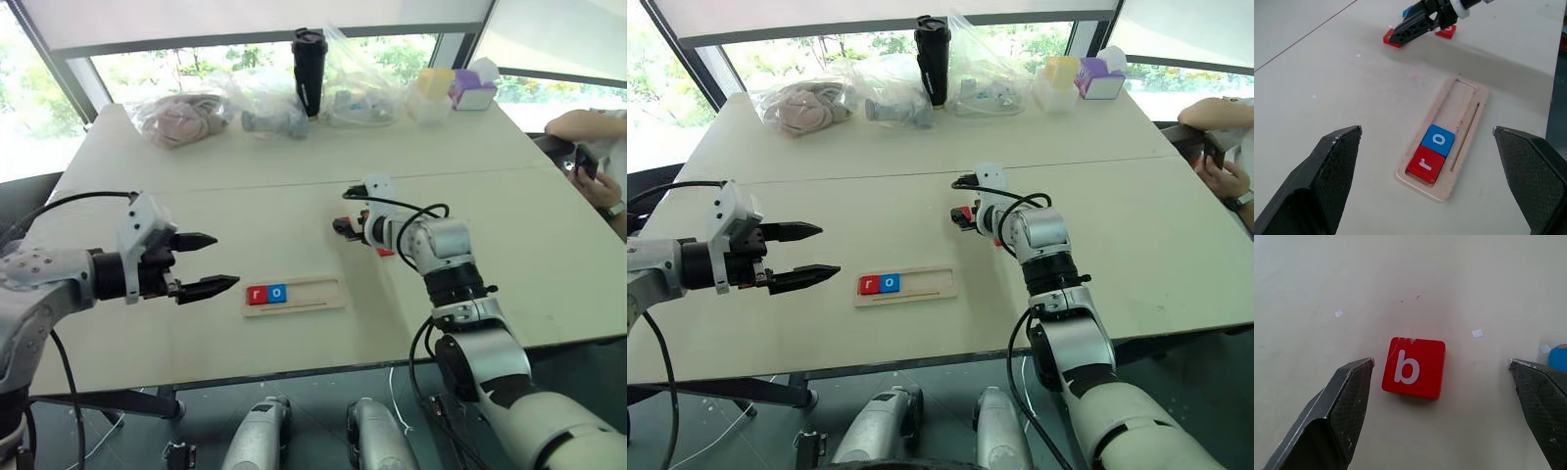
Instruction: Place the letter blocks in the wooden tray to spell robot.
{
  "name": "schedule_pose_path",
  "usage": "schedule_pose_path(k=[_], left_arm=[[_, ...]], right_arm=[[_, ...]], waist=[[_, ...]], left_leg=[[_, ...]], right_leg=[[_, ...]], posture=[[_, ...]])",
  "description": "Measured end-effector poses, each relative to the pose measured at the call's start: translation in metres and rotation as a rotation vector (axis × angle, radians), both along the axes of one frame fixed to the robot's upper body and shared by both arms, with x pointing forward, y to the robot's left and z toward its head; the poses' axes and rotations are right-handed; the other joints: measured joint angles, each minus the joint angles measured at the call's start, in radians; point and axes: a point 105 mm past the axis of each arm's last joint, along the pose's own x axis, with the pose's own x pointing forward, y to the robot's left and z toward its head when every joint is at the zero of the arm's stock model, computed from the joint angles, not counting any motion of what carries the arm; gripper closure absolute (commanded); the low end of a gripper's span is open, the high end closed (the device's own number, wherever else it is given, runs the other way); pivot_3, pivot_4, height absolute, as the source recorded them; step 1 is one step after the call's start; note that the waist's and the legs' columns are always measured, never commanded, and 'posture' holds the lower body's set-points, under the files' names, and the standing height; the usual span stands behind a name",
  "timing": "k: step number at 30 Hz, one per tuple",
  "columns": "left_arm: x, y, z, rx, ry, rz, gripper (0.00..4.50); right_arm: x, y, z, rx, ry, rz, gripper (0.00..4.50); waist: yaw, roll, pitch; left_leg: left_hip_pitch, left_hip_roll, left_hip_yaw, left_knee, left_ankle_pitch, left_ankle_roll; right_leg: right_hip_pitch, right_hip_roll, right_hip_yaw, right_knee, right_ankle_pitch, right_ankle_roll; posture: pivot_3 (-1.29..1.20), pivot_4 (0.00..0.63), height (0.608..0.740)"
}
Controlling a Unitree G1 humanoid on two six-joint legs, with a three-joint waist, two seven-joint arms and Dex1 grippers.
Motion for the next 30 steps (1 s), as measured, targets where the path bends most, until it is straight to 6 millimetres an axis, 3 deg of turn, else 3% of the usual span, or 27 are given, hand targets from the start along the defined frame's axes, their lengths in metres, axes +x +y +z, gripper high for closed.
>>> schedule_pose_path(k=[5,6,8,12,13,20,25,28,30], left_arm=[[0.002,0.000,-0.004,-0.006,-0.002,0.028,0.05],[0.001,0.000,-0.005,-0.005,0.000,0.033,0.01],[0.002,0.000,-0.007,-0.005,-0.001,0.038,0.00],[0.002,0.000,-0.008,-0.004,-0.005,0.042,0.00],[0.003,0.000,-0.008,-0.004,-0.007,0.042,0.00],[0.008,-0.013,-0.004,-0.005,-0.029,-0.016,0.00],[0.011,-0.021,-0.004,-0.005,-0.034,-0.049,0.00],[0.012,-0.022,-0.008,-0.014,-0.013,-0.057,0.00],[0.012,-0.024,-0.009,-0.014,-0.013,-0.075,0.00]], right_arm=[[0.001,0.019,-0.001,-0.012,0.004,0.008,0.00],[0.001,0.021,-0.001,-0.014,0.002,0.010,0.26],[0.001,0.025,-0.002,-0.018,0.000,0.012,0.85],[0.001,0.025,-0.004,-0.035,0.003,0.000,3.05],[0.000,0.024,-0.004,-0.033,0.005,-0.003,3.34],[-0.001,0.010,0.001,-0.019,0.012,-0.047,3.34],[-0.017,-0.040,0.024,-0.011,-0.065,-0.125,3.34],[-0.037,-0.063,0.043,-0.051,-0.100,-0.159,3.34],[-0.053,-0.077,0.045,-0.076,-0.075,-0.206,3.34]], waist=[[-0.013,0.000,0.000],[-0.017,0.000,0.000],[-0.020,0.000,0.000],[-0.020,0.000,0.000],[-0.021,0.000,0.000],[-0.012,0.000,0.000],[0.004,0.001,0.000],[0.006,0.001,0.000],[0.007,0.001,0.000]], left_leg=[[0.001,0.001,0.000,0.000,0.000,0.000],[0.001,0.001,0.000,0.000,0.000,0.000],[0.001,0.001,0.000,0.000,0.000,0.000],[0.001,0.001,0.000,-0.001,0.000,-0.001],[0.001,0.001,0.000,-0.002,0.000,-0.001],[0.000,0.000,0.000,-0.002,-0.001,-0.003],[-0.001,-0.001,0.000,-0.003,0.000,-0.001],[-0.001,0.000,0.001,-0.004,0.000,-0.001],[-0.001,0.001,0.001,-0.004,0.000,-0.001]], right_leg=[[0.000,0.001,0.000,0.001,0.000,0.000],[0.000,0.001,0.000,0.001,0.000,0.000],[0.000,0.001,0.000,0.001,0.000,0.000],[-0.001,0.001,0.001,0.001,0.000,-0.001],[-0.001,0.001,0.001,0.001,0.000,-0.001],[-0.001,0.000,0.001,0.000,0.000,-0.001],[-0.002,-0.001,0.002,-0.001,0.000,-0.001],[-0.003,0.000,0.001,-0.001,0.000,-0.001],[-0.003,0.000,0.001,-0.001,0.000,-0.001]], posture=[[0.00,0.150,0.740],[0.00,0.150,0.740],[0.00,0.150,0.740],[0.00,0.150,0.740],[0.00,0.150,0.740],[0.00,0.150,0.740],[0.00,0.150,0.740],[0.00,0.150,0.740],[0.00,0.150,0.740]])
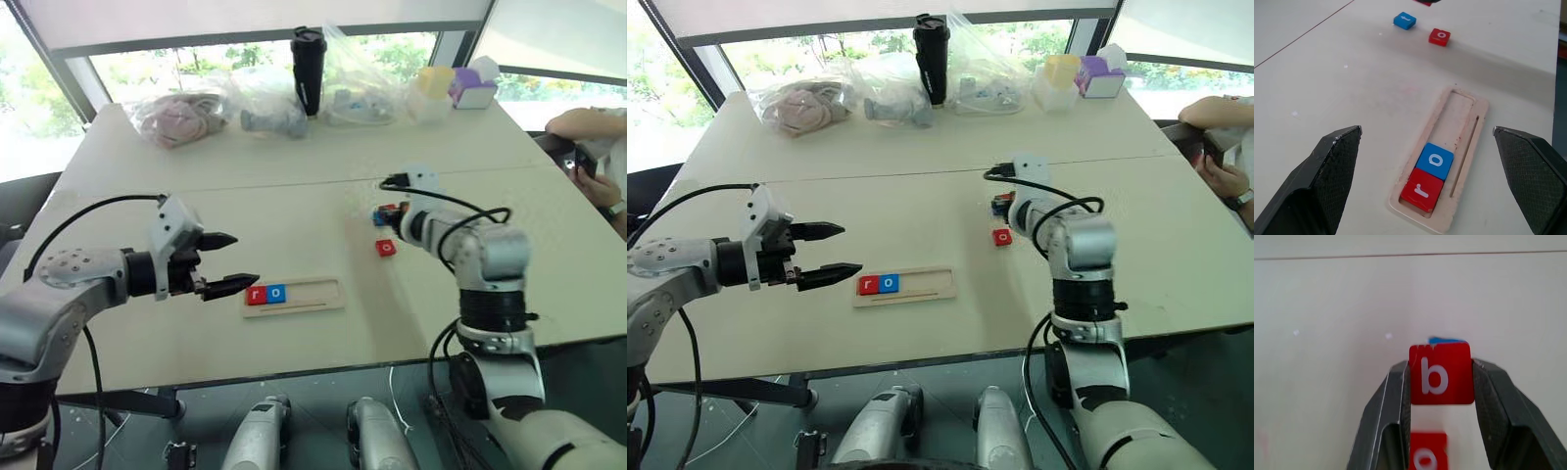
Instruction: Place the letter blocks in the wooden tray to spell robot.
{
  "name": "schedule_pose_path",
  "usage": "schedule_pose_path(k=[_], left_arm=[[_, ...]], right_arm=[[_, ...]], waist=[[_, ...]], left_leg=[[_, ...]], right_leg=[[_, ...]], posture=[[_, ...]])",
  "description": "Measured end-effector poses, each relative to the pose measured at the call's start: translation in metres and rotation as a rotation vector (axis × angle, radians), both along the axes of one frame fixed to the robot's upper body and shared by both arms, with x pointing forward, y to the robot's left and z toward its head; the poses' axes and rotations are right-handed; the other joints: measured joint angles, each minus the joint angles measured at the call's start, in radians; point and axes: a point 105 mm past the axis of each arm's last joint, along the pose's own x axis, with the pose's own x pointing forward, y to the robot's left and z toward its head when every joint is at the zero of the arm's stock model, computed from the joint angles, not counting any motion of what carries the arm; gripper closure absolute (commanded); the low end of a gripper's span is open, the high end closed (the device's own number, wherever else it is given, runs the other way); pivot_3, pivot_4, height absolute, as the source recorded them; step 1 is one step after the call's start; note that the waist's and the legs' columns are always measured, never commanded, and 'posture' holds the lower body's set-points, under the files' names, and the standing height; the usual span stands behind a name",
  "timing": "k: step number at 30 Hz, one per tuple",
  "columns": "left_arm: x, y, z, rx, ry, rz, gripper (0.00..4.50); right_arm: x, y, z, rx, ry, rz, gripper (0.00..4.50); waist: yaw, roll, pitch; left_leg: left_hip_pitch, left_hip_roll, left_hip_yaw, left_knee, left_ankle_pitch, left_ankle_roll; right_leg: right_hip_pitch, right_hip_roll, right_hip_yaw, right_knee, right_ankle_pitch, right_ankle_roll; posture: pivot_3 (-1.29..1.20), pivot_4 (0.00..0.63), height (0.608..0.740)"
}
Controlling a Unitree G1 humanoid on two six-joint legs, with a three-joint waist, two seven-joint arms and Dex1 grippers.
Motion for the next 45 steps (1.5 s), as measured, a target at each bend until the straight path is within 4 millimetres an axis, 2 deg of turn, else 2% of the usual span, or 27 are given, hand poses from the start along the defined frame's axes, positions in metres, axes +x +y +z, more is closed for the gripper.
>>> schedule_pose_path(k=[4,9,11,14,17,23,24,27,29,31,33,35,37,42,45], left_arm=[[0.003,-0.003,-0.003,-0.008,0.009,-0.020,0.00],[0.008,-0.006,-0.007,-0.005,0.021,-0.043,0.00],[0.010,-0.007,-0.007,-0.003,0.017,-0.057,0.00],[0.012,-0.006,-0.008,0.000,0.017,-0.056,0.00],[0.013,-0.005,-0.009,0.001,0.019,-0.052,0.00],[0.013,-0.008,-0.010,-0.007,0.022,-0.060,0.00],[0.012,-0.008,-0.010,-0.007,0.022,-0.060,0.00],[0.012,-0.008,-0.010,-0.006,0.024,-0.061,0.00],[0.012,-0.007,-0.010,-0.002,0.026,-0.065,0.00],[0.010,-0.007,-0.010,0.005,0.029,-0.077,0.00],[0.009,-0.006,-0.010,0.009,0.033,-0.088,0.00],[0.008,-0.009,-0.010,0.011,0.035,-0.105,0.00],[0.005,-0.011,-0.011,0.027,0.040,-0.137,0.00],[-0.001,-0.007,-0.013,0.070,0.059,-0.162,0.00],[-0.008,-0.008,-0.014,0.090,0.063,-0.179,0.00]], right_arm=[[-0.027,-0.011,-0.013,0.064,0.056,-0.102,3.34],[-0.057,0.017,-0.052,0.230,0.130,-0.146,3.34],[-0.062,0.023,-0.056,0.249,0.135,-0.149,3.34],[-0.065,0.022,-0.054,0.245,0.118,-0.163,3.34],[-0.069,0.023,-0.061,0.252,0.143,-0.164,3.34],[-0.071,0.030,-0.061,0.285,0.147,-0.130,0.29],[-0.071,0.031,-0.060,0.287,0.144,-0.122,0.14],[-0.070,0.026,-0.057,0.271,0.133,-0.100,0.14],[-0.060,0.009,-0.039,0.227,0.082,-0.062,0.14],[-0.050,-0.013,-0.002,0.131,-0.004,0.038,0.14],[-0.049,-0.024,0.030,0.062,-0.056,0.135,0.14],[-0.052,-0.025,0.042,0.012,-0.058,0.250,0.14],[-0.056,-0.026,0.038,-0.043,-0.028,0.376,0.14],[-0.080,-0.016,0.003,-0.194,-0.014,0.803,0.14],[-0.075,-0.024,-0.020,-0.266,-0.028,0.913,0.14]], waist=[[0.001,0.000,0.000],[0.000,0.000,0.000],[0.000,0.001,0.000],[0.000,0.001,0.000],[0.000,0.001,0.000],[-0.001,0.000,0.000],[-0.001,0.001,0.000],[0.002,0.001,0.000],[0.002,0.002,0.001],[0.002,0.002,0.001],[0.002,0.001,0.001],[0.003,0.000,0.001],[0.003,0.000,0.001],[0.001,0.000,0.001],[-0.002,-0.001,0.002]], left_leg=[[0.000,0.000,0.000,0.000,0.000,0.000],[-0.001,0.000,0.000,-0.002,-0.001,-0.002],[-0.002,0.000,0.001,-0.001,-0.001,-0.002],[-0.001,0.000,0.001,-0.001,-0.002,-0.003],[-0.002,0.000,0.001,-0.002,-0.002,-0.003],[0.000,0.000,0.001,-0.007,-0.001,-0.003],[0.000,0.000,0.001,-0.008,-0.001,-0.002],[0.000,0.000,0.001,-0.008,-0.001,-0.002],[-0.001,-0.001,0.002,-0.008,-0.001,-0.002],[-0.001,-0.002,0.004,-0.007,0.000,0.000],[-0.001,-0.002,0.004,-0.008,-0.001,0.001],[-0.001,-0.002,0.003,-0.009,-0.001,0.003],[-0.001,-0.002,0.003,-0.010,-0.002,0.004],[-0.001,-0.003,0.006,-0.008,-0.002,0.005],[0.000,-0.003,0.008,-0.005,-0.002,0.005]], right_leg=[[0.000,0.000,0.000,0.000,0.000,0.000],[-0.002,0.000,0.000,-0.001,0.000,0.000],[-0.002,-0.001,0.000,-0.001,0.000,0.000],[-0.002,-0.001,0.000,-0.002,0.000,0.000],[-0.002,-0.002,0.000,-0.003,0.000,0.000],[-0.002,-0.003,0.000,-0.007,0.001,-0.001],[-0.001,-0.002,0.000,-0.008,0.001,-0.001],[0.000,-0.002,0.000,-0.010,0.001,-0.001],[0.000,-0.003,0.000,-0.013,0.001,-0.002],[0.002,-0.005,-0.001,-0.015,0.001,-0.002],[0.003,-0.007,-0.002,-0.016,0.001,-0.001],[0.003,-0.007,-0.003,-0.016,-0.001,0.001],[0.003,-0.007,-0.003,-0.016,-0.001,0.003],[0.004,-0.007,-0.003,-0.016,-0.002,0.005],[0.004,-0.009,-0.003,-0.016,-0.001,0.004]], posture=[[0.00,0.150,0.740],[0.00,0.150,0.740],[0.00,0.150,0.740],[0.00,0.150,0.740],[0.00,0.150,0.740],[0.00,0.150,0.740],[0.00,0.150,0.740],[0.00,0.150,0.740],[0.00,0.150,0.740],[0.00,0.150,0.740],[0.00,0.150,0.740],[0.00,0.150,0.740],[0.00,0.150,0.740],[0.00,0.150,0.740],[0.00,0.150,0.740]])
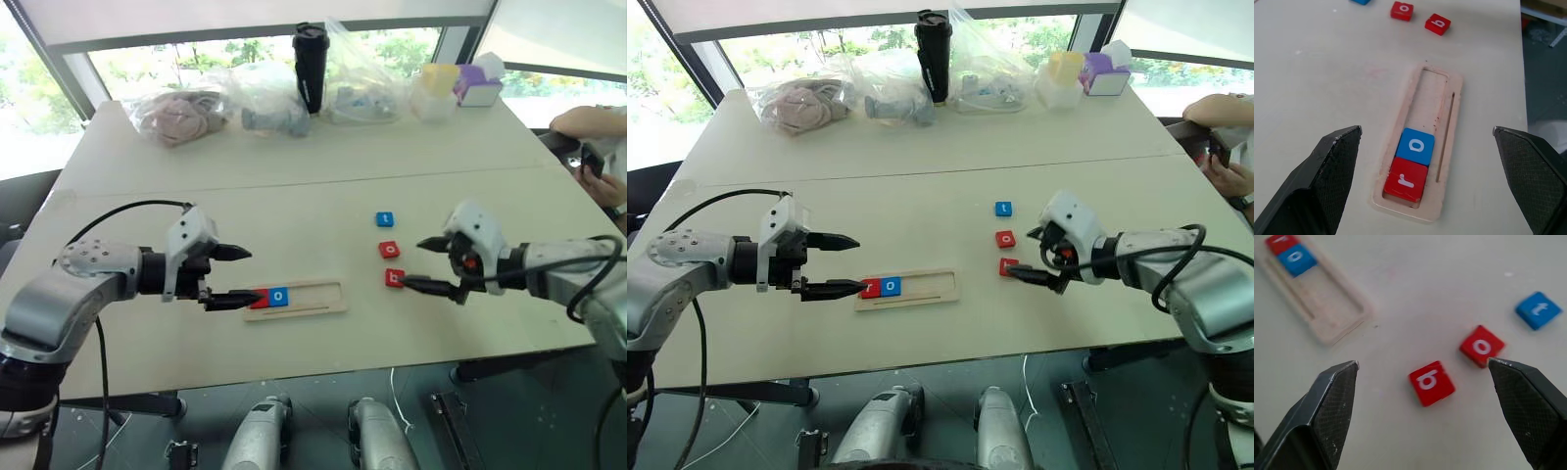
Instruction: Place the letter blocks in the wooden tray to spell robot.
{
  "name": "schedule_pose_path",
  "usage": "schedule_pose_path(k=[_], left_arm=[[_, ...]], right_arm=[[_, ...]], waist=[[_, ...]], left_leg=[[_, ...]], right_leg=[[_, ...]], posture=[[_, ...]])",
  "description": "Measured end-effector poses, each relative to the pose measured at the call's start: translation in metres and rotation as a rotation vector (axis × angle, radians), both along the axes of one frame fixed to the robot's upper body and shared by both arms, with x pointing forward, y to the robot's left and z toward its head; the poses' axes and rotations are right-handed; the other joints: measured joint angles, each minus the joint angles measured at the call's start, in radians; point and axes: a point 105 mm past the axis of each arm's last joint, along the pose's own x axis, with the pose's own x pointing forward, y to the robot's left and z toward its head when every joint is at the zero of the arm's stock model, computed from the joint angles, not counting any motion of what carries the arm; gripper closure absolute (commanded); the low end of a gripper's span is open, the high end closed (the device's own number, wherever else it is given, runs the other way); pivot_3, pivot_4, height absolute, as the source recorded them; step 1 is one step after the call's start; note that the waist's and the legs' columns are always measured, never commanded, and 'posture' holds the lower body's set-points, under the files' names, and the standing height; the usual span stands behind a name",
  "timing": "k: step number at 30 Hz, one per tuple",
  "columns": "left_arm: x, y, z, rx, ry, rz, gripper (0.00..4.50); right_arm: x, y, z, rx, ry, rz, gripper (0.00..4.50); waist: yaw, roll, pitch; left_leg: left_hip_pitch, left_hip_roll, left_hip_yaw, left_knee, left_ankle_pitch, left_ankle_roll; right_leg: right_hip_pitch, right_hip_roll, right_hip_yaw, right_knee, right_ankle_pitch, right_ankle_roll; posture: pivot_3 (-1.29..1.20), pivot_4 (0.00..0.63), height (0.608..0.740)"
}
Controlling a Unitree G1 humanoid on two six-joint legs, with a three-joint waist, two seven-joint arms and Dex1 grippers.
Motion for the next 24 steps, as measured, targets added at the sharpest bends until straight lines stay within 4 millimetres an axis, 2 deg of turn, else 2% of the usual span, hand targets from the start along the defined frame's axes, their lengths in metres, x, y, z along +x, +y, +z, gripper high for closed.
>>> schedule_pose_path(k=[4,10,19,22,24], left_arm=[[-0.002,0.001,-0.003,0.008,-0.002,0.019,0.00],[-0.009,-0.003,-0.007,0.019,0.004,0.009,0.00],[-0.010,-0.003,-0.009,0.024,0.007,0.019,0.00],[-0.013,-0.005,-0.010,0.027,0.007,0.012,0.00],[-0.012,-0.004,-0.010,0.028,0.006,0.020,0.00]], right_arm=[[0.003,-0.009,-0.026,-0.088,0.008,0.066,0.14],[0.006,-0.012,-0.043,-0.087,0.039,0.110,0.14],[0.027,-0.012,-0.043,-0.050,0.023,0.117,0.14],[0.029,-0.010,-0.047,-0.025,0.044,0.126,0.14],[0.030,-0.010,-0.048,-0.013,0.059,0.131,0.66]], waist=[[0.005,0.000,0.000],[0.010,0.000,0.000],[0.007,0.000,0.000],[0.009,0.000,0.000],[0.010,0.000,0.000]], left_leg=[[-0.001,0.002,0.000,0.005,-0.002,-0.003],[-0.002,0.001,0.000,0.006,-0.003,-0.002],[-0.002,0.001,0.000,0.006,-0.002,-0.001],[-0.002,0.001,0.000,0.006,-0.002,0.000],[-0.002,0.001,0.000,0.007,-0.002,0.000]], right_leg=[[0.000,-0.003,-0.001,0.000,0.001,-0.001],[0.000,-0.004,-0.001,0.001,0.001,-0.001],[0.001,-0.003,-0.002,0.002,0.002,-0.001],[0.001,-0.003,-0.002,0.002,0.002,0.000],[0.001,-0.003,-0.002,0.002,0.002,0.000]], posture=[[0.00,0.150,0.740],[0.00,0.150,0.740],[0.00,0.150,0.740],[0.00,0.150,0.740],[0.00,0.150,0.740]])
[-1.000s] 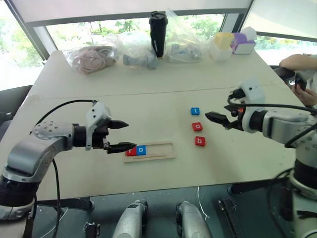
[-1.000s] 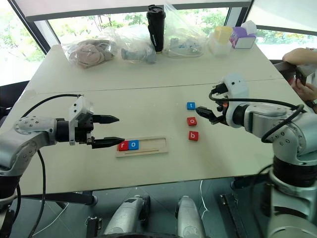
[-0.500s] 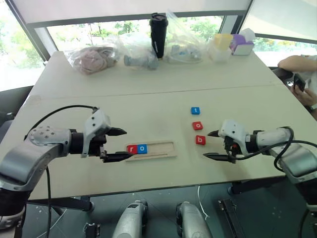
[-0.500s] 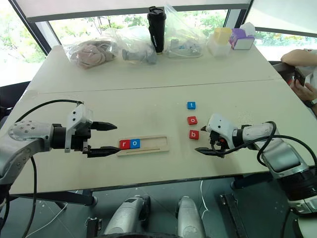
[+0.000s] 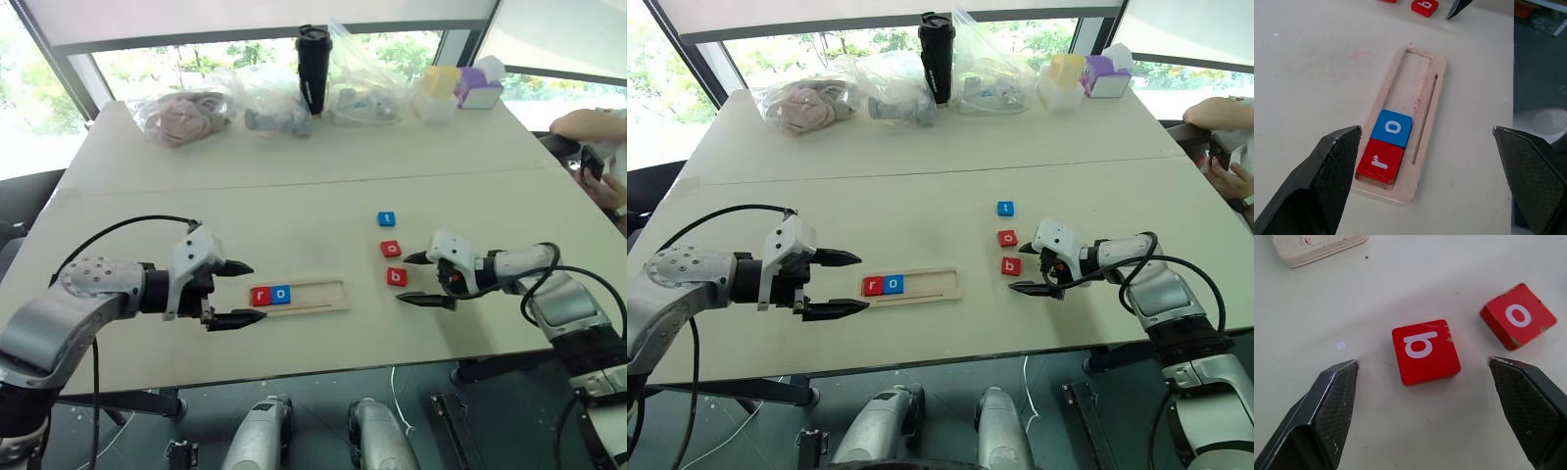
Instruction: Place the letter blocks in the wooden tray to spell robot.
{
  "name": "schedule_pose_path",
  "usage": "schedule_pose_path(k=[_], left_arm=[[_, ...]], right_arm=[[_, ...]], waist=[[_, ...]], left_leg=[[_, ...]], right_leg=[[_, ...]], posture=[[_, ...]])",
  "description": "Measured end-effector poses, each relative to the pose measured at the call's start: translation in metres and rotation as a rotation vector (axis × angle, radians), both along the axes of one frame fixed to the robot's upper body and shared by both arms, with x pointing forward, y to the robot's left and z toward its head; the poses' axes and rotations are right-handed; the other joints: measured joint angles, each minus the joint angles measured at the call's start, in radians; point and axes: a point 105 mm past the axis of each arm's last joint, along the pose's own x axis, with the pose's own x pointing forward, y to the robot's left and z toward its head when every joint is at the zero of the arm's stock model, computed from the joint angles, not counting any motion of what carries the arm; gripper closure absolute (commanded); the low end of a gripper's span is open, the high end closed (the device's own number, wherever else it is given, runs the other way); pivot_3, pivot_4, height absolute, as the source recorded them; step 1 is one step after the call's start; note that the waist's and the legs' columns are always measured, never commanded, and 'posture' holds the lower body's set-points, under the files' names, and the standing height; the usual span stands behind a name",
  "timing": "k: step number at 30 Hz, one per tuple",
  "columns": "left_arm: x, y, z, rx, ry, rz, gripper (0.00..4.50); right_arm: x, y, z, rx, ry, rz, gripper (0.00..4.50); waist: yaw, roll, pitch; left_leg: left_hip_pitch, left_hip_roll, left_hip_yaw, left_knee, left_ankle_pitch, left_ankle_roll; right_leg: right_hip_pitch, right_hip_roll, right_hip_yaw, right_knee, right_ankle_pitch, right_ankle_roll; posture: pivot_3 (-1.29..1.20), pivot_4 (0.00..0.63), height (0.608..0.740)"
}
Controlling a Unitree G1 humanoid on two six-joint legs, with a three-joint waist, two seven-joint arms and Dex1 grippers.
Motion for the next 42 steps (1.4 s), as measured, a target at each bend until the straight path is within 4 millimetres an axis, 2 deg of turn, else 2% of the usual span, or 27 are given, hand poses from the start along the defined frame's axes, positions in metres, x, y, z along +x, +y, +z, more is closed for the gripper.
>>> schedule_pose_path(k=[2,5,6,14,16,20,22,24,29,42], left_arm=[[0.001,0.000,0.000,0.001,-0.003,0.007,0.00],[0.000,0.001,-0.002,0.001,0.005,0.010,0.00],[0.000,0.001,-0.003,0.001,0.008,0.011,0.00],[-0.005,0.017,-0.007,0.037,0.034,0.051,0.00],[-0.012,0.026,-0.016,0.059,0.080,0.064,0.00],[-0.014,0.032,-0.019,0.068,0.097,0.082,0.00],[-0.014,0.037,-0.018,0.086,0.088,0.096,0.00],[-0.013,0.039,-0.017,0.093,0.080,0.106,0.00],[-0.013,0.041,-0.019,0.097,0.079,0.124,0.00],[-0.016,0.033,-0.010,0.069,0.039,0.116,0.00]], right_arm=[[0.001,0.001,-0.001,0.019,0.013,0.002,1.40],[0.001,0.003,-0.001,0.033,0.023,0.011,3.03],[0.001,0.004,-0.001,0.036,0.026,0.014,3.37],[-0.002,0.018,0.010,0.033,0.008,0.059,3.37],[-0.003,0.038,0.023,0.040,-0.013,0.115,3.37],[-0.009,0.101,0.050,0.121,-0.064,0.278,3.37],[-0.012,0.128,0.053,0.156,-0.070,0.335,3.37],[-0.013,0.141,0.047,0.154,-0.061,0.353,3.37],[-0.012,0.153,0.028,0.085,-0.049,0.384,3.37],[-0.010,0.158,0.015,0.032,-0.048,0.422,3.37]], waist=[[-0.001,0.000,0.000],[-0.002,0.000,0.000],[-0.002,0.000,0.000],[-0.003,0.000,0.000],[-0.011,0.000,0.000],[-0.007,0.000,0.000],[-0.004,0.000,0.000],[0.004,0.000,0.000],[0.006,0.000,0.000],[-0.006,0.000,0.000]], left_leg=[[0.000,0.000,0.000,0.001,0.000,0.000],[0.000,0.000,0.000,0.002,0.000,0.000],[0.000,0.000,0.000,0.002,0.000,0.000],[0.000,0.000,0.000,0.002,-0.001,-0.002],[0.001,0.000,0.000,0.001,-0.002,-0.003],[0.001,0.002,-0.001,0.001,-0.002,-0.003],[0.001,0.001,-0.002,0.001,-0.002,-0.003],[0.001,0.001,-0.003,0.002,-0.002,-0.004],[0.000,-0.002,-0.002,0.001,-0.002,-0.003],[0.001,-0.001,-0.002,0.001,-0.002,-0.004]], right_leg=[[0.001,0.000,0.000,0.000,0.000,0.000],[0.001,0.000,0.000,0.001,0.000,0.000],[0.001,0.000,0.000,0.001,0.000,0.000],[0.000,0.000,0.000,0.002,0.000,0.000],[-0.002,-0.001,0.001,0.003,0.001,0.000],[-0.002,0.000,-0.001,0.004,0.001,0.000],[-0.002,-0.001,-0.002,0.004,0.001,0.000],[-0.004,-0.001,-0.004,0.001,0.001,0.000],[-0.004,-0.002,-0.003,0.000,0.002,-0.001],[-0.002,0.001,-0.003,0.005,0.002,-0.001]], posture=[[0.00,0.150,0.740],[0.00,0.150,0.740],[0.00,0.150,0.740],[0.00,0.150,0.740],[0.00,0.150,0.740],[0.00,0.150,0.740],[0.00,0.150,0.740],[0.00,0.150,0.740],[0.00,0.150,0.740],[0.00,0.150,0.740]])
